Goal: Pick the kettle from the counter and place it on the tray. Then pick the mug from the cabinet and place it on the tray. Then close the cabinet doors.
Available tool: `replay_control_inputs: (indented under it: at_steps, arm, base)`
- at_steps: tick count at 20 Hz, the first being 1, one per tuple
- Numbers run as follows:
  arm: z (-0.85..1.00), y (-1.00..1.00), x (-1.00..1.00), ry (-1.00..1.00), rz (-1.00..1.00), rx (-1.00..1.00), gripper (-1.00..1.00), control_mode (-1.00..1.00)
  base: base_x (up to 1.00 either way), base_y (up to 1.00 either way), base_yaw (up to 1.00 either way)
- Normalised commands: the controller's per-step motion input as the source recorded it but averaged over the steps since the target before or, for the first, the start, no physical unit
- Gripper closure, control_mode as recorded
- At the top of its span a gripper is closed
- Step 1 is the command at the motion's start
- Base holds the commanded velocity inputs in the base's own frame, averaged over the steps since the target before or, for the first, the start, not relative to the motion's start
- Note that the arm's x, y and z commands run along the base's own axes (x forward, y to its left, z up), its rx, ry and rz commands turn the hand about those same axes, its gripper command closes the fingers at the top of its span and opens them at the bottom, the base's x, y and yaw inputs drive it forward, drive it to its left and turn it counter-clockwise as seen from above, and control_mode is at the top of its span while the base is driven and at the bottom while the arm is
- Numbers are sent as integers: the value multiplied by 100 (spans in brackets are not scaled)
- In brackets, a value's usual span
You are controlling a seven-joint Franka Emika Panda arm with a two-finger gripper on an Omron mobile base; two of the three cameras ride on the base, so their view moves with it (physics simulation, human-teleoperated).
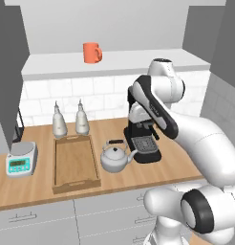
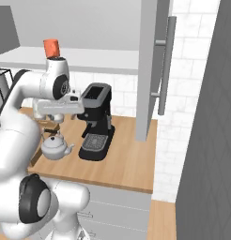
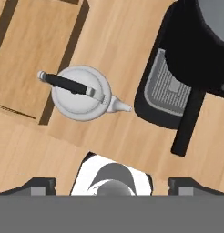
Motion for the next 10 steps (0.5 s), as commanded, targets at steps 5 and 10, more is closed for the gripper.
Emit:
replay_control_inputs:
  at_steps: [5, 10]
  arm:
    - [-27, 40, 0, 18, 22, 0, -100, -100]
    - [-40, 50, 18, 3, 11, -1, -100, -100]
  base:
    - [0, 0, 0]
    - [0, 0, 0]
